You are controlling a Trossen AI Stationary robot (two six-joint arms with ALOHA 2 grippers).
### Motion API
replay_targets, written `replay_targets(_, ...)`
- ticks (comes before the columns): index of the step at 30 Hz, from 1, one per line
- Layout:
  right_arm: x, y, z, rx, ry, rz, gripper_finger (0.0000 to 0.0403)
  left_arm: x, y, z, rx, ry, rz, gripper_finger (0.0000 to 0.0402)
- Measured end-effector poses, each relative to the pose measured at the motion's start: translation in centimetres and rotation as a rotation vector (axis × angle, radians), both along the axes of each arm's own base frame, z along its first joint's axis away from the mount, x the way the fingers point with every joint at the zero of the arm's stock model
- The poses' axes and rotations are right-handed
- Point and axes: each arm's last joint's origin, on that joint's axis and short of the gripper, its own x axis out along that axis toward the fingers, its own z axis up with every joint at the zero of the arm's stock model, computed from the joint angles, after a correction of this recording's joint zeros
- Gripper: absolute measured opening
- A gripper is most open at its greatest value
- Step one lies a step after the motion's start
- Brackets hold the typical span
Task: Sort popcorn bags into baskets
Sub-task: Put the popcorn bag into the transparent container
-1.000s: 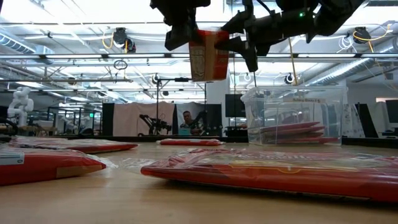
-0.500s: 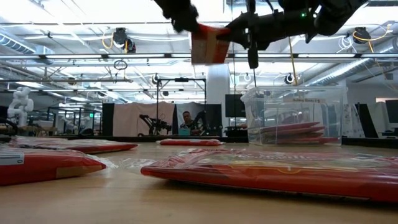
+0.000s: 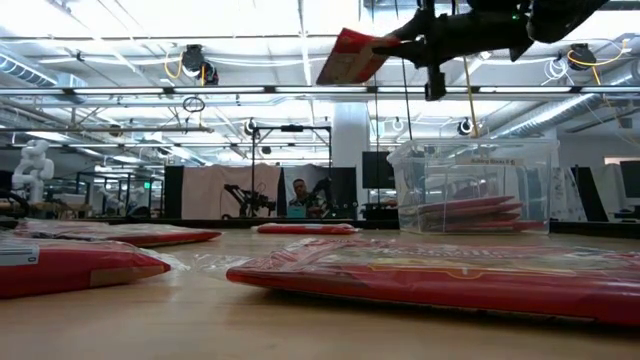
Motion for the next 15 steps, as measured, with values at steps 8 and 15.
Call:
replay_targets(8,0.0,1.8,0.1,-0.009,0.014,0.210,0.0014,-4.8,2.0,1.6,-0.237,-0.220,0.124,0.0131)
replay_targets(15,0.2,3.0,0.1,0.049,0.021,0.351,0.0014,-3.7,5.9,0.1,-0.808,-0.248,-0.164,0.0099)
